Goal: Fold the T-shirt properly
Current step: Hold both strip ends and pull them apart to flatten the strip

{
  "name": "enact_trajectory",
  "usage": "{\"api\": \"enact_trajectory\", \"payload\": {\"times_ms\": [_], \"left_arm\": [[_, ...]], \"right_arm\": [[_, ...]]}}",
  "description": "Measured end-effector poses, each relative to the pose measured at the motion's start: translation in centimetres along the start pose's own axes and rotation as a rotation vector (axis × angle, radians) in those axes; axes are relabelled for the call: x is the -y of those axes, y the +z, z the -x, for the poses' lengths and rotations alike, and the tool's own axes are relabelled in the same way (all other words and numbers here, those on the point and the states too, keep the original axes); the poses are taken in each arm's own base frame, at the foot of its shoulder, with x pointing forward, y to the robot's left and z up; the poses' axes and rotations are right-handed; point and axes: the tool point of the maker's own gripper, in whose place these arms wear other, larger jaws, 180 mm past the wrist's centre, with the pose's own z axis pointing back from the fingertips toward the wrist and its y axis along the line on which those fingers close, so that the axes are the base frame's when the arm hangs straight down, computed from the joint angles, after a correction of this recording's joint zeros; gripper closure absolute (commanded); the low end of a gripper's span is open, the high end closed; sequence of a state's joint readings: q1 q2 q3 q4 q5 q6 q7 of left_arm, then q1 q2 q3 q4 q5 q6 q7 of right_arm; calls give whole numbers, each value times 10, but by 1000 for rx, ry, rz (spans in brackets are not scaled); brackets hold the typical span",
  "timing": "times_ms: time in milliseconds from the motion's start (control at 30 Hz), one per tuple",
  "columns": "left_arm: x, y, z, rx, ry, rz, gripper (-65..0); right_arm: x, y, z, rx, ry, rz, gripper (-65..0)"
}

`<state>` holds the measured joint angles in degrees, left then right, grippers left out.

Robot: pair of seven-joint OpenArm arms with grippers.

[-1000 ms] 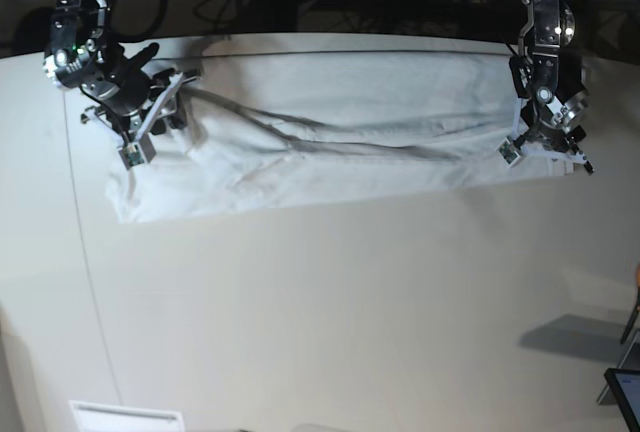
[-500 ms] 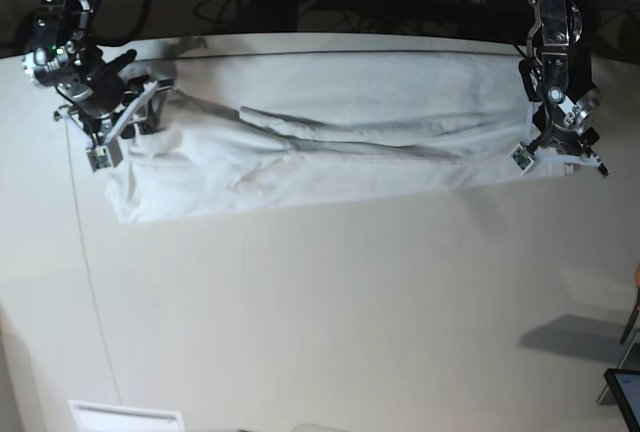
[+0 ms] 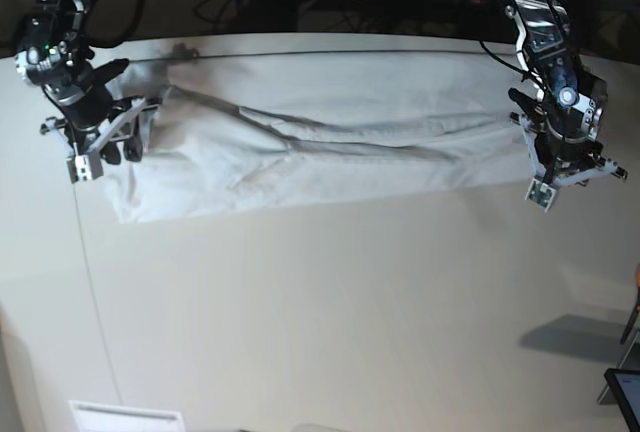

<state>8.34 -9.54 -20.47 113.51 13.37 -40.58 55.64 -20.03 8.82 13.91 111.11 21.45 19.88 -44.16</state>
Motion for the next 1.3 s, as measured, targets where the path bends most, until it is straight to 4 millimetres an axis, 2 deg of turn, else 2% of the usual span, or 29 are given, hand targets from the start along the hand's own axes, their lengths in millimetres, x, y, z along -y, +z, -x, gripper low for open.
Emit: {"api": "enact_trajectory", "payload": {"times_ms": [33,133,267,333,400,467,600,833,900,1067,1300], "left_arm": [[6,0,3,13,51,31,-109],[9,6,18,47,207,80,0],[7,15,40,66,351,107,0],[-1,21,43,117,395,91,0],[-12,28,48,164,415,53,0],[-14,32,55,173,402,36,0],[2,30,71,169,414,78,0],[25,1,115,81,487,155,0],[32,-8,123,49,438,180,0],[45,-21,106,100,353,180,0],[47,-43,63,172,365,197,0]], "right_arm": [[-2,0,-1,7,12,-11,-190],[-18,0,-2,17,93,-95,-170],[-43,2,1,26,167,-203,0],[-55,3,3,31,202,-255,-10],[-59,2,3,32,195,-258,-7],[-61,2,4,33,187,-261,-6],[-61,-1,8,23,174,-265,-6],[-55,-21,46,-77,89,-285,-6],[-54,-25,48,-61,65,-292,-6],[-53,-31,53,-32,11,-313,-6],[-39,-43,51,-1,-32,-312,-6]]}}
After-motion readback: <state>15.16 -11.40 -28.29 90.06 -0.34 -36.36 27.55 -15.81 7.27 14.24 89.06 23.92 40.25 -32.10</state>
